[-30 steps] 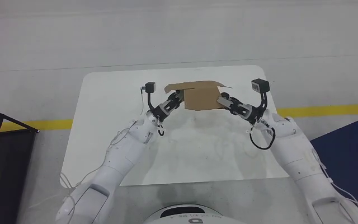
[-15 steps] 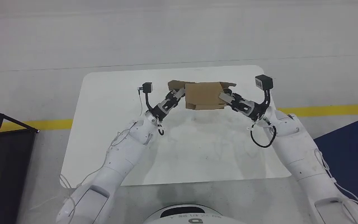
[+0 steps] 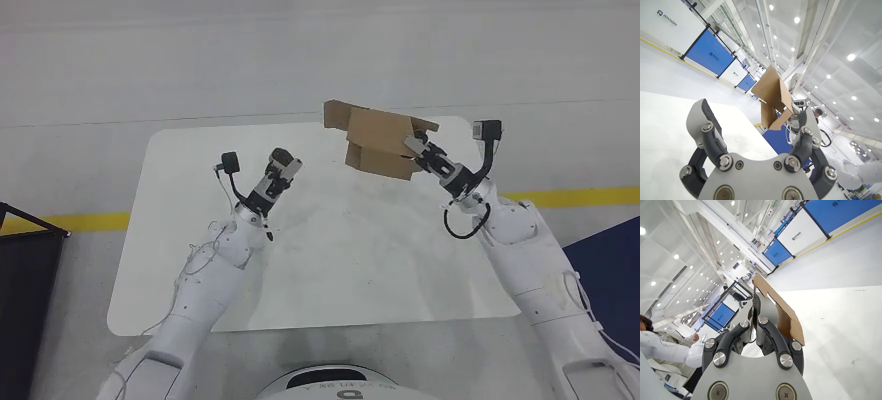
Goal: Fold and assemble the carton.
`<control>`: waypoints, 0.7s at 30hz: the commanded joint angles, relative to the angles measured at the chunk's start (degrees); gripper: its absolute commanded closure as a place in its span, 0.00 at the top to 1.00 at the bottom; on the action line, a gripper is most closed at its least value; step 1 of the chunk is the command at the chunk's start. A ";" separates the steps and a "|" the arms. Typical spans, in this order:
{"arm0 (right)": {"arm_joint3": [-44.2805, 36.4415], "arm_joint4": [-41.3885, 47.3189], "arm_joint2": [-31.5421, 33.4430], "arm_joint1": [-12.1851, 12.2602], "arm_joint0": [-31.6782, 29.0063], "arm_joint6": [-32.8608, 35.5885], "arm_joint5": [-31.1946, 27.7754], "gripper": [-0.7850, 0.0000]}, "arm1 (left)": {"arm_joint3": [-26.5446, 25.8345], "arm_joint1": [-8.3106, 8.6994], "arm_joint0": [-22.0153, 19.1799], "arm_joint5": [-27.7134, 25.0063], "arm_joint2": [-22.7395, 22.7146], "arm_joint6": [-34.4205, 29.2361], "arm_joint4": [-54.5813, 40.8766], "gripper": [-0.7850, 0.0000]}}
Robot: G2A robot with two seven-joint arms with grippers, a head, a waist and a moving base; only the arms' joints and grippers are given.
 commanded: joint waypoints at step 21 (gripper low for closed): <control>-0.42 -1.54 -4.25 -1.37 2.47 4.00 -0.34 0.00 | -10.38 0.26 -1.82 -0.70 5.15 2.53 25.07 0.85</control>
